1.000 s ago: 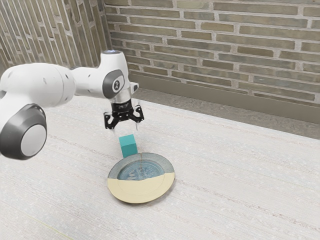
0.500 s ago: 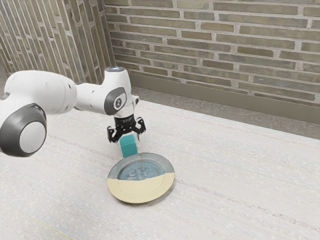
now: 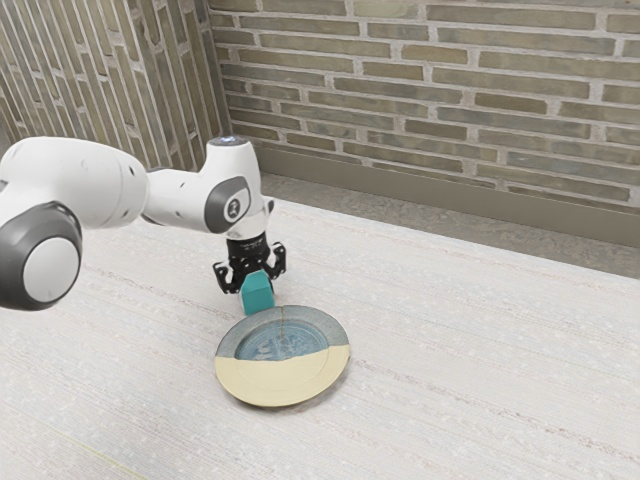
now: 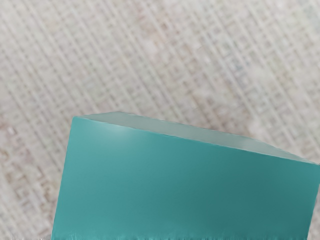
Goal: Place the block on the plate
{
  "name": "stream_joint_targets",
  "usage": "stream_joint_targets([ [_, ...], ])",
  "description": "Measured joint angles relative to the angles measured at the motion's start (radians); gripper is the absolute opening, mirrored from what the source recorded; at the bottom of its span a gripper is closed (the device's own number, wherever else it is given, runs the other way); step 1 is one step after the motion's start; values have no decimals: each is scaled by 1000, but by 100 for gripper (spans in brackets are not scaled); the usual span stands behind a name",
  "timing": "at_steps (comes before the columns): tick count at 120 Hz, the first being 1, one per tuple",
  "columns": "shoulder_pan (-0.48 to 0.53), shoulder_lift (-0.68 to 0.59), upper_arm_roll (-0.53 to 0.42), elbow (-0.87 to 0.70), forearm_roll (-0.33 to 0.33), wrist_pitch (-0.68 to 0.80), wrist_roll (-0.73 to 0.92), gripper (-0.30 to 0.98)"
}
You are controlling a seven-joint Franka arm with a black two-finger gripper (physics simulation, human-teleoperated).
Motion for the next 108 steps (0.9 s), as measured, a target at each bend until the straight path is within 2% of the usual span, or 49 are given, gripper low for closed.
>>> stream_joint_targets([
  [45,-2,-82,1,-12,-6,-6,-24,38],
  [57,-30,-148,0,-66,-6,-8,-29,38],
  [84,-165,-300,-11,-274,-5,-4,-41,37],
  [108,-185,-319,-36,-365,1,26,-50,38],
])
